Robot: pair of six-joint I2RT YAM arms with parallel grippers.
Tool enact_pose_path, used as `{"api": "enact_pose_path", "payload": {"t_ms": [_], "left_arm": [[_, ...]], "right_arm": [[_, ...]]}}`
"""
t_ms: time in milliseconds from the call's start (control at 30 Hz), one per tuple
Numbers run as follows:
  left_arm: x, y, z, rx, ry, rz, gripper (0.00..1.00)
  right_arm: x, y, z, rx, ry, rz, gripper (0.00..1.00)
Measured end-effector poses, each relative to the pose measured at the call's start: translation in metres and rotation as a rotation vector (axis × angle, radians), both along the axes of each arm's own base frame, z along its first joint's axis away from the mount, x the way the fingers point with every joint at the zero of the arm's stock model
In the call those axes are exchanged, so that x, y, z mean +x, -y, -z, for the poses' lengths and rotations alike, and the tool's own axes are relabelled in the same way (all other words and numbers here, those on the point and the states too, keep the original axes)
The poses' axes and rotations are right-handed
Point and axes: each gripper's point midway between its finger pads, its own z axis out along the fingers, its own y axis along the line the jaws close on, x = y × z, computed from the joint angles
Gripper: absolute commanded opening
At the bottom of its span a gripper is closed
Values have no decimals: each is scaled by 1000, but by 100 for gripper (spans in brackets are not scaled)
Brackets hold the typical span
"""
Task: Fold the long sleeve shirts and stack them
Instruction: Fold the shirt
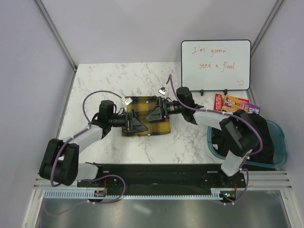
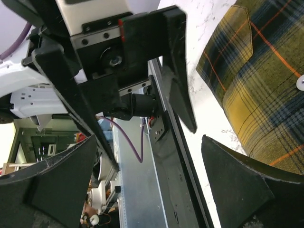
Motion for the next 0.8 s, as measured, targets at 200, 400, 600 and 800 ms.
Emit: {"api": "enact_pose_path", "payload": {"t_ms": [200,400,600,800], "left_arm": [[20,-14,46,32,-118,-73,95],[18,-39,96,50,-324,-154,94],[21,-49,98,21,-378,-170,90],[15,-56,66,16,-241,-148,92]], "right_arm": [[-5,4,47,-41,-74,-16,98],[-5,30,114,-115,-214,-5,98],[-2,44,115,-107,-178,-55,98],[-12,59,98,-171,-117,-73,98]]}}
